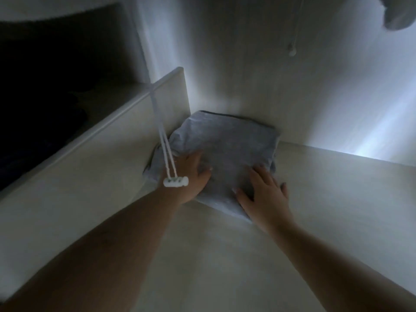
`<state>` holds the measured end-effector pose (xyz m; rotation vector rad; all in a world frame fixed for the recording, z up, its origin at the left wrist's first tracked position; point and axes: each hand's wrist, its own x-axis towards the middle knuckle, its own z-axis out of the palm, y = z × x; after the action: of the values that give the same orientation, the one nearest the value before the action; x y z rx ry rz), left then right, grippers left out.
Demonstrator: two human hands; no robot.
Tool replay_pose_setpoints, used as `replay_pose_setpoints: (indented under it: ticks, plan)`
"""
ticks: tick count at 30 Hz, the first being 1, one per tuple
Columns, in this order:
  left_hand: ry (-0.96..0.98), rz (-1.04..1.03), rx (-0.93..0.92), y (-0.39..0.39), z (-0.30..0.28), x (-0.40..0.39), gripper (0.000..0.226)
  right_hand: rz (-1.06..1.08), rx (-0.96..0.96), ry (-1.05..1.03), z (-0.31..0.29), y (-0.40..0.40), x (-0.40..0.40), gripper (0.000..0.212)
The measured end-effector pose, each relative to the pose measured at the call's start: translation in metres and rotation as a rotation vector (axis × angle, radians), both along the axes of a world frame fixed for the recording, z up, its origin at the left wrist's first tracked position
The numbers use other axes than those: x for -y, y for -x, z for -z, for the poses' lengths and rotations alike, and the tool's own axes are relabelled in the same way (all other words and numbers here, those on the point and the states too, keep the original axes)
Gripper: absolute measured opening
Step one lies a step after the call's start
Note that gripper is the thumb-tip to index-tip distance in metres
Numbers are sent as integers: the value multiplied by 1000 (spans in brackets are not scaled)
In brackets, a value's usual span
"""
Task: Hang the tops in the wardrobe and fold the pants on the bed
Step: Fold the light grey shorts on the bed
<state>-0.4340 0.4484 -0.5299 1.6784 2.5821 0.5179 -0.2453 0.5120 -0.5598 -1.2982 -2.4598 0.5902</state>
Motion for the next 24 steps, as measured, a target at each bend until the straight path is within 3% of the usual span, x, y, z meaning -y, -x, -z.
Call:
replay_pose_setpoints:
  ticks: [3,7,13,18,24]
  plan:
    - [-11,18,235,-44,-5,41,35,24,27,99,-25,-40,32,68]
    - [-70,83,380,-102,-31,78,44,35,-169,117,-92,-78,61,63]
    - [-241,-79,700,-170,-108,115,32,-18,-184,89,-189,-124,105,56]
    - [-224,-100,684,-194,-184,194,23,-204,-120,69,-258,-160,164,50]
    - [-291,-145,629,-247,-297,324,16,-438,-216,98,-350,-201,267,31]
